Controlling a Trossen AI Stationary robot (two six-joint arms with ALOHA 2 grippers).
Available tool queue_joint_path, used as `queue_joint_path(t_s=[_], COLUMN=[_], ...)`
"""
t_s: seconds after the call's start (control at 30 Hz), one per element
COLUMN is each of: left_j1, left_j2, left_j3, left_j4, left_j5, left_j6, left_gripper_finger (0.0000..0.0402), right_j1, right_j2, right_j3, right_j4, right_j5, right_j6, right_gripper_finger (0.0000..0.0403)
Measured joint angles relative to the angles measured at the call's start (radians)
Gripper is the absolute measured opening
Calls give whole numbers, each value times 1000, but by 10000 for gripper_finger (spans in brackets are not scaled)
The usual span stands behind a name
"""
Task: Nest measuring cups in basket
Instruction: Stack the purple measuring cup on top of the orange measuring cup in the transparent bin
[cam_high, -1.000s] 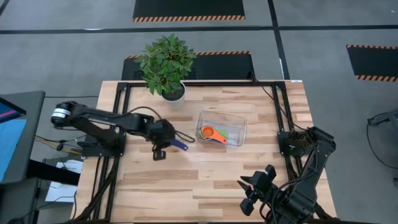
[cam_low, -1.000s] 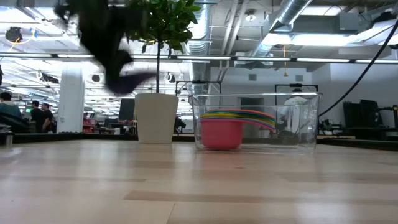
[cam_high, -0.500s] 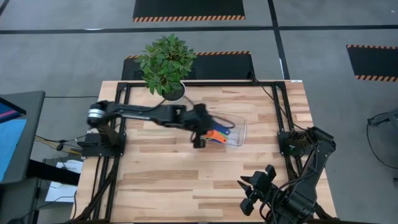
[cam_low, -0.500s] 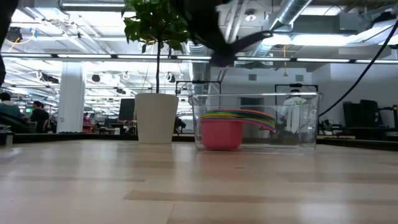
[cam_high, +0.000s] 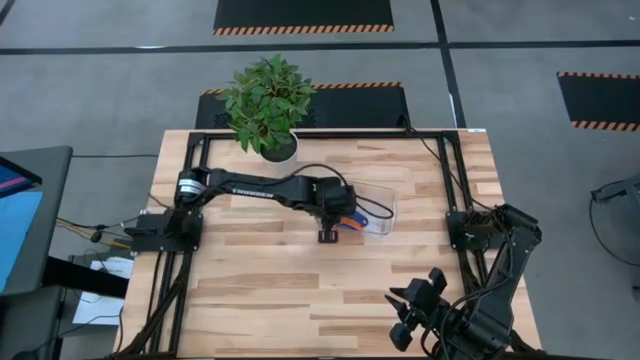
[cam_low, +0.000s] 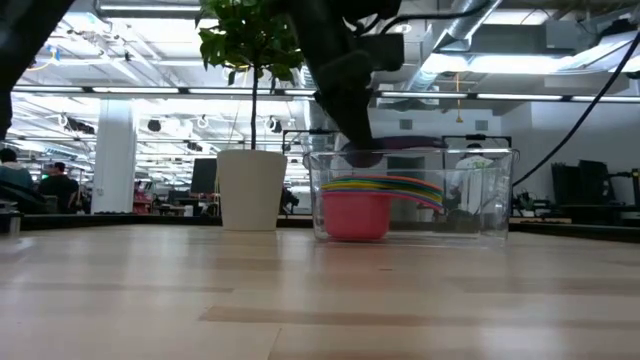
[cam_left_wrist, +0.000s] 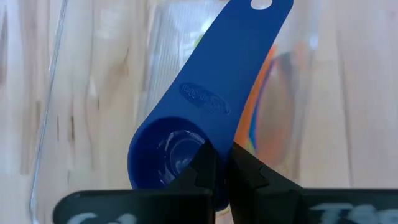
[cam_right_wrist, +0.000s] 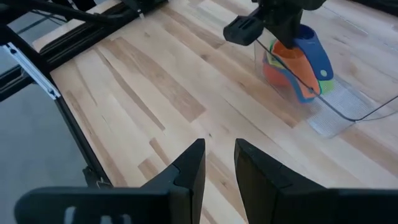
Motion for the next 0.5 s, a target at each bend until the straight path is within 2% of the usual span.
queue_joint_path(t_s=[0.2,0.5], left_j1=[-3,-1], left_j2=[-2,11], left_j3=[0,0], left_j4=[-3,-6], left_j5=[36,-10], left_j6=[-4,-151], left_gripper_finger=[0,4], right_j1=[5,5], right_j2=[0,0], right_j3=[0,0], right_j4=[4,7], right_j5=[-16,-16], right_j6=[0,0], right_gripper_finger=[111,111])
